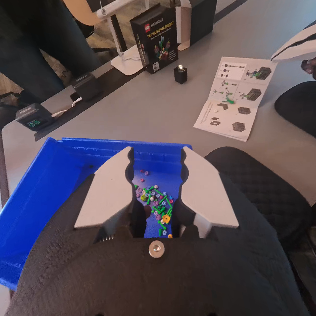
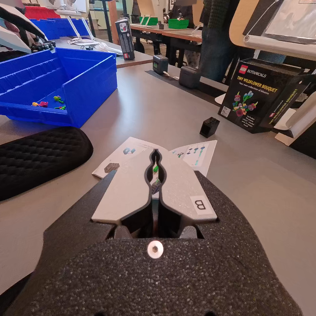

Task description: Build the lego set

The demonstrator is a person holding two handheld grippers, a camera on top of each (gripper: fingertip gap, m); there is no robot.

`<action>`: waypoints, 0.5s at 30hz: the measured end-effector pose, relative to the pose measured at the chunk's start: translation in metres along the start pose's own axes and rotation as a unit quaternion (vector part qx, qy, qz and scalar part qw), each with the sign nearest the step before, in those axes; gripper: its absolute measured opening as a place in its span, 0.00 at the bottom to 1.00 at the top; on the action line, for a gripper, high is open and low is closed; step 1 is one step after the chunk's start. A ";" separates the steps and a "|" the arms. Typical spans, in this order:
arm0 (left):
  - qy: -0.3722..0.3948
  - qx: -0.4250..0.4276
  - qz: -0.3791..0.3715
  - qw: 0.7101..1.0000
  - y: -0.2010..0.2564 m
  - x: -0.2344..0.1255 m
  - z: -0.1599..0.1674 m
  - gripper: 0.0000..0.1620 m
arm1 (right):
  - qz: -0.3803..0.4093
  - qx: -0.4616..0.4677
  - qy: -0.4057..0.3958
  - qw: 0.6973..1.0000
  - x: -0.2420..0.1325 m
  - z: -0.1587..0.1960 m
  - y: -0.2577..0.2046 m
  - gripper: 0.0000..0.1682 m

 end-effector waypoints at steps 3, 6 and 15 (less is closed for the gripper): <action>-0.026 0.008 0.010 1.000 -0.009 0.004 0.007 0.35 | -0.006 0.001 -0.008 1.000 0.003 0.002 0.000 0.00; -0.065 0.006 0.030 0.997 -0.023 0.010 0.018 0.41 | -0.012 -0.005 -0.022 1.000 0.009 0.008 -0.003 0.06; -0.210 0.004 0.070 0.975 -0.073 0.024 0.067 0.34 | -0.012 0.019 -0.010 1.000 0.008 0.014 -0.001 0.08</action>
Point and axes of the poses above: each gripper's, where its closed fingertips meet, x out along the fingers, z out of its underside, y = z × x across the jaws, the point moved 4 cm from there along -x, back along the fingers, and after that the axes turned 12 degrees about -y, right-handed, at the moved point
